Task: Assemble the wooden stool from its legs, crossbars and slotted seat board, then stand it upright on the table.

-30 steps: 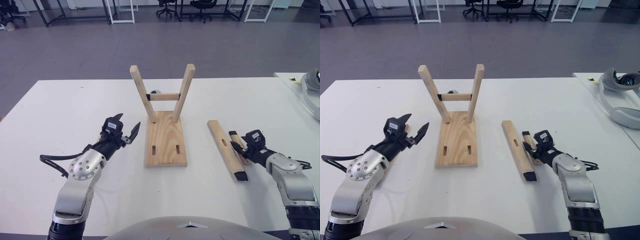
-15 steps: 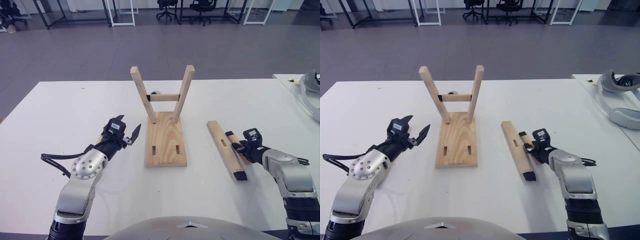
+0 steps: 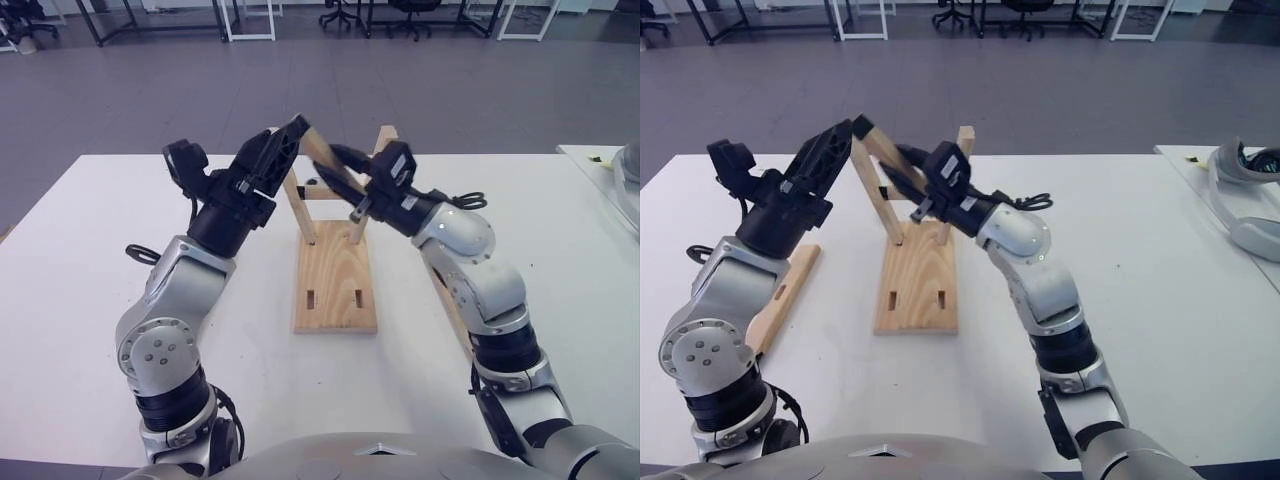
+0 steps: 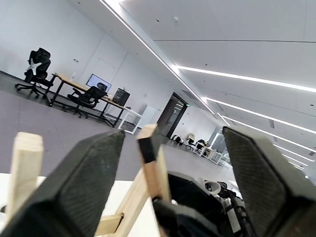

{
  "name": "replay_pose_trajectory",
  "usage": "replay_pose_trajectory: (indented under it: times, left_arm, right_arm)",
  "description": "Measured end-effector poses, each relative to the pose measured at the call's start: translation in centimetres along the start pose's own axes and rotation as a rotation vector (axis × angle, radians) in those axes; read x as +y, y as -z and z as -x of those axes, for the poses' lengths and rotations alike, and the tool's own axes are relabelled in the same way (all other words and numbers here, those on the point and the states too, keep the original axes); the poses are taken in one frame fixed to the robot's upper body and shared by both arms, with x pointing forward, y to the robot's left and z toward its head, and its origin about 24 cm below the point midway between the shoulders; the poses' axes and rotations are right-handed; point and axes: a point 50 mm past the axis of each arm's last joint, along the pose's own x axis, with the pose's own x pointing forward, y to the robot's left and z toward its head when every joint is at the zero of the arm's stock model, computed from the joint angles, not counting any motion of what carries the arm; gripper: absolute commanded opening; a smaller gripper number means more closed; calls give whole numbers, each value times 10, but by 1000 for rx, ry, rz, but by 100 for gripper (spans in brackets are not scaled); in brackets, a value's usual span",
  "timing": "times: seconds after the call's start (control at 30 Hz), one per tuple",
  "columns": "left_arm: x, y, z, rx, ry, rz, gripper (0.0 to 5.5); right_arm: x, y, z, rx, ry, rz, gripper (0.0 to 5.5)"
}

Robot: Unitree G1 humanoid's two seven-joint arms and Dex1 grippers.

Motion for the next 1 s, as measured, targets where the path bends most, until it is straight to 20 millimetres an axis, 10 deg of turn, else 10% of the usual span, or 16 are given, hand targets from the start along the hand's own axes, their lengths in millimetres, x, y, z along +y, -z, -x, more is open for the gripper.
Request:
replay_pose_trajectory:
  times: [0.6, 0.83, 1.0]
  left_arm:
    - [2, 2, 3, 39, -28, 20, 81]
    - [5, 1, 6, 37, -49, 3, 44]
    - [7, -2, 17, 58, -57, -81, 41]
  right_arm:
    - [7, -3, -3, -48, -54, 115, 133]
    - [7, -4, -3, -58, -64, 121, 133]
    - [14, 2, -3, -7, -138, 113, 237]
